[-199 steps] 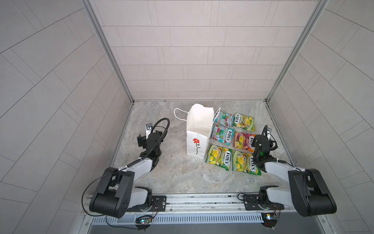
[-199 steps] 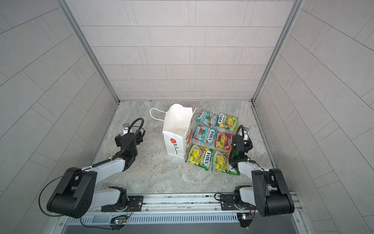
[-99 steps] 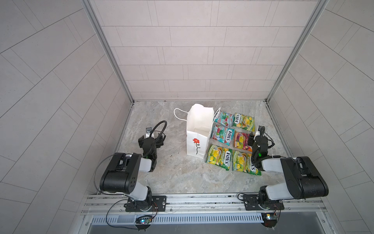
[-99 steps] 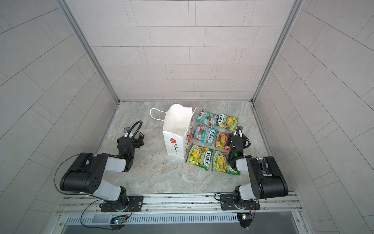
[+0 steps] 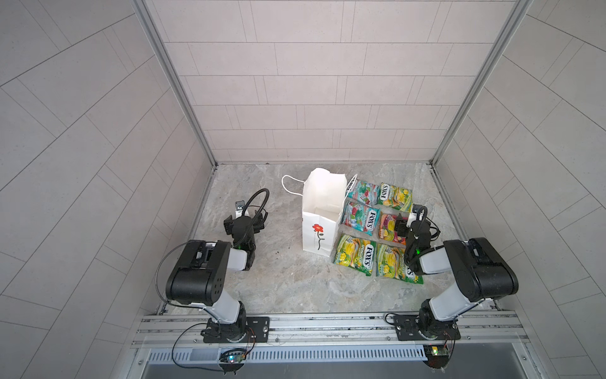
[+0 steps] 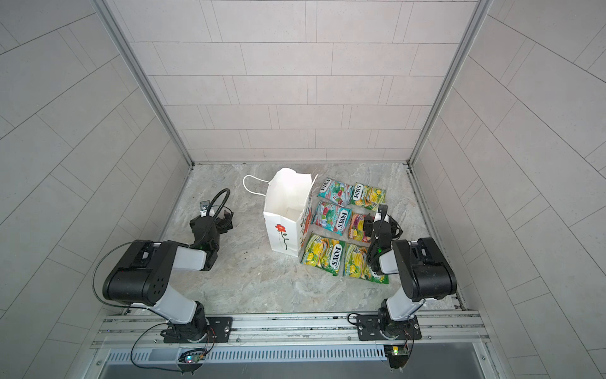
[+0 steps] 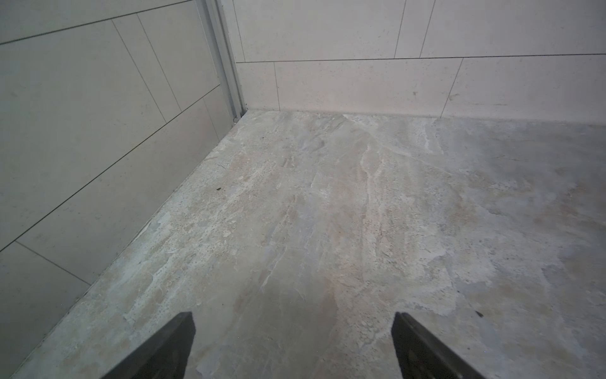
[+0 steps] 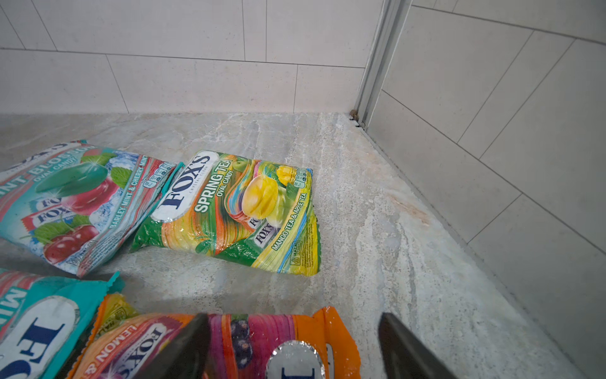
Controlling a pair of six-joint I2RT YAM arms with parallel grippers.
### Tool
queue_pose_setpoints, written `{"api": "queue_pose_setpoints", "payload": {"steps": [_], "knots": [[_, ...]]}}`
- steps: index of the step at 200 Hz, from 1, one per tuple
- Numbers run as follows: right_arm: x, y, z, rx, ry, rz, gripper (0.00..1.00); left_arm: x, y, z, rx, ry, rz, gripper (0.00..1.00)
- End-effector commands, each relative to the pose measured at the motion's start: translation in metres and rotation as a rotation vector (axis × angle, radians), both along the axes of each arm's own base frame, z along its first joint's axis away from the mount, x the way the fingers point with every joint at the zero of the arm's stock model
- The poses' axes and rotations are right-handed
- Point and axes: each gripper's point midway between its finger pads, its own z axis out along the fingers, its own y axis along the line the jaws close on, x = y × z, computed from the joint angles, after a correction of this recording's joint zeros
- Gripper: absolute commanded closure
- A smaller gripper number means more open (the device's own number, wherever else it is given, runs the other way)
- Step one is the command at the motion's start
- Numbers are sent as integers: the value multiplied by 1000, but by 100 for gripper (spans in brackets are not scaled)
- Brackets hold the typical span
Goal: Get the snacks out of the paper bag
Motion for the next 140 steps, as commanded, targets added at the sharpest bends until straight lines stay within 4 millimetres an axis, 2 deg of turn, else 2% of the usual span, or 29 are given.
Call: {"api": "queue_pose_setpoints", "payload": {"steps": [1, 140], "knots": [[6, 1, 6, -14, -3, 4, 1, -2, 8, 3, -6, -22, 47, 0], [7, 1, 6, -17, 1, 3, 1, 4, 3, 1, -1, 9, 21, 0]]}}
